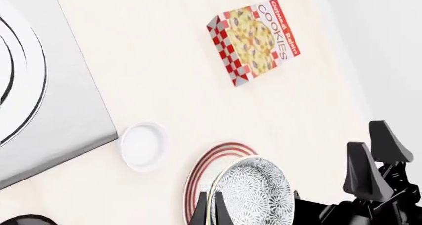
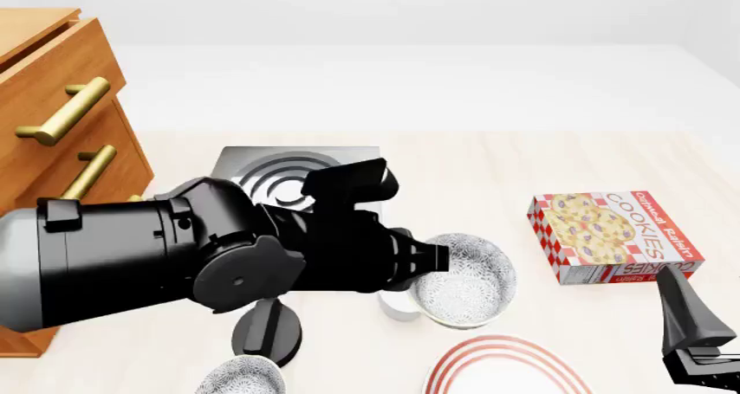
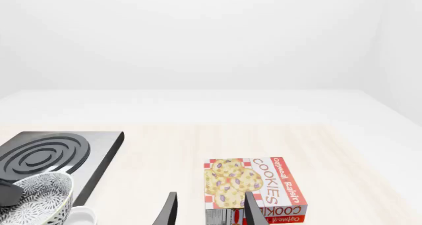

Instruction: Pick the akita bowl on the wooden cabinet and place it on the plate.

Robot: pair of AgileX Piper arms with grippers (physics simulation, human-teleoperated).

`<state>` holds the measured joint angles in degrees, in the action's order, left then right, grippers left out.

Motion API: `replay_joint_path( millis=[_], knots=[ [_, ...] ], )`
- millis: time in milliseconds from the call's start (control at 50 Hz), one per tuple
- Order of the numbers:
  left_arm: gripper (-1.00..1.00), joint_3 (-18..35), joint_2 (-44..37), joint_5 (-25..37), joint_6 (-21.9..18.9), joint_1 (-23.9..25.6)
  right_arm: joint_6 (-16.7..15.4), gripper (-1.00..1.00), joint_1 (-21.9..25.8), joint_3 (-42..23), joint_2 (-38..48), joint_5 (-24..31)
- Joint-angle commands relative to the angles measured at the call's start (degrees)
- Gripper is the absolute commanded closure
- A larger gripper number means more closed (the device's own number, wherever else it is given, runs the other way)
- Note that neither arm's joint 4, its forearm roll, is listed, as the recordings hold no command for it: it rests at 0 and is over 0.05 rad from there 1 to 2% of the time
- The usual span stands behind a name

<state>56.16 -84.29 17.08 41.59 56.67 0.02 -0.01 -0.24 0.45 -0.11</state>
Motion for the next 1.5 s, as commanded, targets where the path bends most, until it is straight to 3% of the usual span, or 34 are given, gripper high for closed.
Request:
replay_joint_path(
  millis=[20, 1500],
  knots=[
    [1.00, 1.0, -2.6, -1.2, 0.1, 1.8, 0.0, -1.00, 0.0, 0.0, 0.0, 0.0],
    [1.00, 2.6, -16.2, -8.4, 3.3, 7.4, 0.0, -1.00, 0.0, 0.0, 0.0, 0.0]
  ],
)
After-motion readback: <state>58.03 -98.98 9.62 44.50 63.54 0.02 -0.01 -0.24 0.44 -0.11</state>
